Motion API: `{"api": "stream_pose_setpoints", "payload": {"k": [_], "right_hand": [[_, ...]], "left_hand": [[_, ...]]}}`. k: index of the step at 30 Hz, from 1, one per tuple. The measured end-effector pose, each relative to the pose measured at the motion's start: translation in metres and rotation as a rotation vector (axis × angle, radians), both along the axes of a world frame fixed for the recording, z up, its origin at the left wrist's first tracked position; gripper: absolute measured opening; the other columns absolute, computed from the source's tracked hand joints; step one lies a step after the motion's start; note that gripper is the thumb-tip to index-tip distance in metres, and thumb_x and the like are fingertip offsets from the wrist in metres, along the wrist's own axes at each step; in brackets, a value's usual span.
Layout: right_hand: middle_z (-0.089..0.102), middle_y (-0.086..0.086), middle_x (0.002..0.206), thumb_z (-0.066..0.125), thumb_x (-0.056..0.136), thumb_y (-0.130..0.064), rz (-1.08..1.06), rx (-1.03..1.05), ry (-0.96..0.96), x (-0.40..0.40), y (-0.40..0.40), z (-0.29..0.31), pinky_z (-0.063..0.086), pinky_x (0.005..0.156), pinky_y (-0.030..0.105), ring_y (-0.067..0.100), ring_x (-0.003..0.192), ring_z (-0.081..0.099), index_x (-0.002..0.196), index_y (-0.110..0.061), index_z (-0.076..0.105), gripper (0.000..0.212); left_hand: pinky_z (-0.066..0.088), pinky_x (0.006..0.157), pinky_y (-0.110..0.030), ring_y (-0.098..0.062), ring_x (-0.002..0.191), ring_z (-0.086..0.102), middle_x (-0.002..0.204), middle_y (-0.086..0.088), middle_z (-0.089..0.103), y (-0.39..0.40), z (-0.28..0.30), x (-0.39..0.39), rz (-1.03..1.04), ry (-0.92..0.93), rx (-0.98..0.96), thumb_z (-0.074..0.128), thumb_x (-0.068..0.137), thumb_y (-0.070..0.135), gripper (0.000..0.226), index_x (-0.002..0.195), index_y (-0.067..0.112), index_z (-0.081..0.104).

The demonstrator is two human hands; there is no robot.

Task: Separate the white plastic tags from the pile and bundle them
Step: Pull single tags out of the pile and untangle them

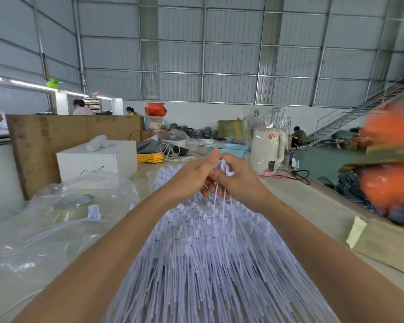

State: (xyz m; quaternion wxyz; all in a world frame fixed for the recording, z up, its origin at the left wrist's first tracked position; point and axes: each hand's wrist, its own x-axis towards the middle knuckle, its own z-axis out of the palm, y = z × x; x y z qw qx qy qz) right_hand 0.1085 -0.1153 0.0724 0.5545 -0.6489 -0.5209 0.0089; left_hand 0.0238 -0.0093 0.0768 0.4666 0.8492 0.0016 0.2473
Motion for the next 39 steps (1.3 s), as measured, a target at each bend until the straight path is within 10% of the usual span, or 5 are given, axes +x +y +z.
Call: {"api": "stream_pose_setpoints", "payload": {"k": [9, 15, 24, 34, 39], "right_hand": [[0.044, 0.015, 0.066, 0.064, 0.088, -0.017, -0.280, 0.339, 0.375, 0.011, 0.017, 0.003, 0.038, 0.052, 0.031, 0.020, 0.049, 0.045, 0.083, -0.009, 0.046, 0.021], [0.043, -0.002, 0.060, 0.063, 0.089, -0.026, -0.382, 0.396, 0.380, 0.011, 0.027, 0.004, 0.035, 0.055, 0.026, 0.014, 0.056, 0.041, 0.064, -0.019, 0.042, 0.033], [0.044, 0.004, 0.055, 0.067, 0.085, -0.025, -0.260, 0.144, 0.104, -0.023, 0.057, -0.004, 0.037, 0.053, 0.034, 0.022, 0.053, 0.044, 0.058, -0.015, 0.039, 0.040], [0.052, 0.000, 0.074, 0.067, 0.084, -0.039, 0.153, -0.126, 0.011, -0.084, 0.149, -0.017, 0.048, 0.064, 0.037, 0.014, 0.069, 0.053, 0.091, -0.009, 0.054, 0.034], [0.043, 0.007, 0.130, 0.057, 0.089, -0.048, -0.040, -0.434, -0.439, -0.081, 0.187, -0.049, 0.037, 0.099, 0.041, 0.027, 0.128, 0.032, 0.102, -0.026, 0.069, 0.029]], "left_hand": [[0.053, 0.073, -0.038, -0.020, 0.087, 0.066, 0.107, -0.007, 0.064, -0.015, -0.020, -0.003, 0.052, 0.199, -0.152, 0.072, 0.077, 0.045, 0.057, 0.120, 0.020, 0.043], [0.047, 0.047, -0.020, -0.004, 0.045, 0.054, 0.076, -0.001, 0.059, -0.024, -0.023, -0.009, 0.011, 0.081, -0.235, 0.054, 0.096, 0.016, 0.008, 0.098, 0.019, 0.048], [0.044, 0.072, -0.040, -0.032, 0.078, 0.056, 0.084, -0.019, 0.061, 0.013, -0.028, -0.052, 0.469, 0.089, 0.532, 0.039, 0.102, 0.022, 0.030, 0.087, 0.002, 0.056], [0.047, 0.080, -0.041, -0.034, 0.100, 0.060, 0.103, -0.015, 0.068, 0.108, -0.052, -0.146, 0.884, 0.152, 0.522, 0.043, 0.097, 0.013, 0.021, 0.110, 0.008, 0.059], [0.043, 0.080, -0.033, -0.029, 0.106, 0.057, 0.115, -0.013, 0.062, 0.176, -0.068, -0.163, 1.034, 0.430, 0.511, 0.043, 0.095, 0.008, 0.025, 0.117, 0.009, 0.055]]}}
